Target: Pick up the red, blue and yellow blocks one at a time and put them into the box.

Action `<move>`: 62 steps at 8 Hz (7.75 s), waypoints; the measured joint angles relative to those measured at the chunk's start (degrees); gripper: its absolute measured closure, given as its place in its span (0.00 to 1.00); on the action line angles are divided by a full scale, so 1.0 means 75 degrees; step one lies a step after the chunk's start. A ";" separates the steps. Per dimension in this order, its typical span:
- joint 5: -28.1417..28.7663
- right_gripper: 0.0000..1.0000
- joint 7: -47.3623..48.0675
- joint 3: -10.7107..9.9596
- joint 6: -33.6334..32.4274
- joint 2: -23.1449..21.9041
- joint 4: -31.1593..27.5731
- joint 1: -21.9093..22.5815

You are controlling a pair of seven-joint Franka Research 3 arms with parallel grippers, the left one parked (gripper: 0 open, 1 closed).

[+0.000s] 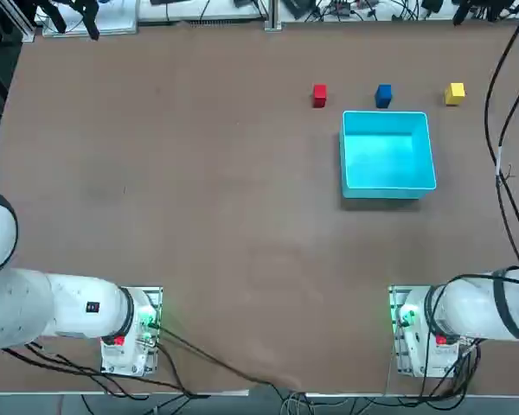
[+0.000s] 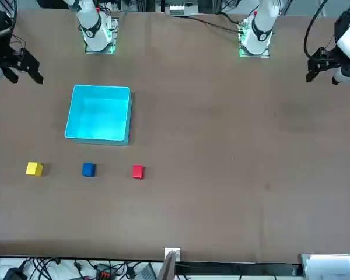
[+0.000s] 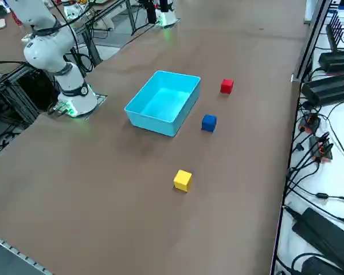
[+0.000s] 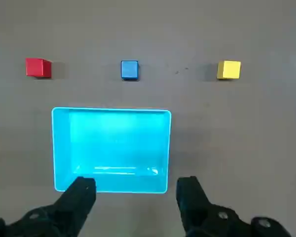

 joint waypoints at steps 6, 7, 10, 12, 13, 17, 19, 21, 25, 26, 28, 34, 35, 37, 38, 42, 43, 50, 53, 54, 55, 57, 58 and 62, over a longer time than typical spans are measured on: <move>0.0002 0.00 -0.0098 0.0008 0.0023 0.0243 -0.0005 0.0230; 0.0002 0.00 -0.0087 0.0016 0.0074 0.0374 -0.0005 0.0455; 0.0004 0.00 -0.0066 0.0035 0.0757 0.0833 -0.0011 0.0894; 0.0075 0.00 -0.0021 0.0040 0.1437 0.1366 0.0001 0.1158; 0.0186 0.00 0.0047 0.0040 0.1760 0.1732 0.0057 0.1257; 0.0289 0.00 0.1642 0.0045 0.2761 0.3563 0.0822 0.1972; 0.0290 0.00 0.2265 0.0043 0.3415 0.4319 0.1047 0.2178; 0.0292 0.00 0.2467 0.0042 0.4069 0.4868 0.1118 0.2302; 0.0293 0.00 0.2555 0.0045 0.4428 0.6045 0.1834 0.2768; 0.0293 0.00 0.2683 0.0043 0.4463 0.6343 0.2063 0.2871; 0.0293 0.00 0.2760 0.0034 0.4530 0.6744 0.2381 0.2911; 0.0291 0.00 0.2832 0.0032 0.4746 0.7309 0.2691 0.2975; 0.0290 0.00 0.2832 0.0031 0.4746 0.7349 0.2691 0.2978; 0.0290 0.00 0.2831 0.0023 0.4745 0.7386 0.2692 0.2978; 0.0289 0.00 0.2831 0.0022 0.4745 0.7426 0.2691 0.2979; 0.0245 0.04 0.2830 0.0009 0.4749 0.7560 0.2691 0.2980; 0.0243 0.08 0.2830 0.0005 0.4756 0.7577 0.2691 0.2980; 0.0245 0.30 0.2835 -0.0080 0.4438 0.7290 0.2957 0.2968; 0.0245 0.30 0.2839 -0.0188 0.2724 0.6055 0.3065 0.2784; 0.0243 0.30 0.2839 -0.0213 0.2060 0.5579 0.2900 0.2739; 0.0243 0.30 0.2842 -0.0253 0.1726 0.5041 0.2462 0.2722; 0.0241 0.30 0.2844 -0.0300 0.1833 0.3766 0.0805 0.2668; 0.0240 0.30 0.2844 -0.0299 0.2210 0.3127 -0.0228 0.2657; 0.0238 0.30 0.2844 -0.0229 0.4694 0.1239 -0.4200 0.2695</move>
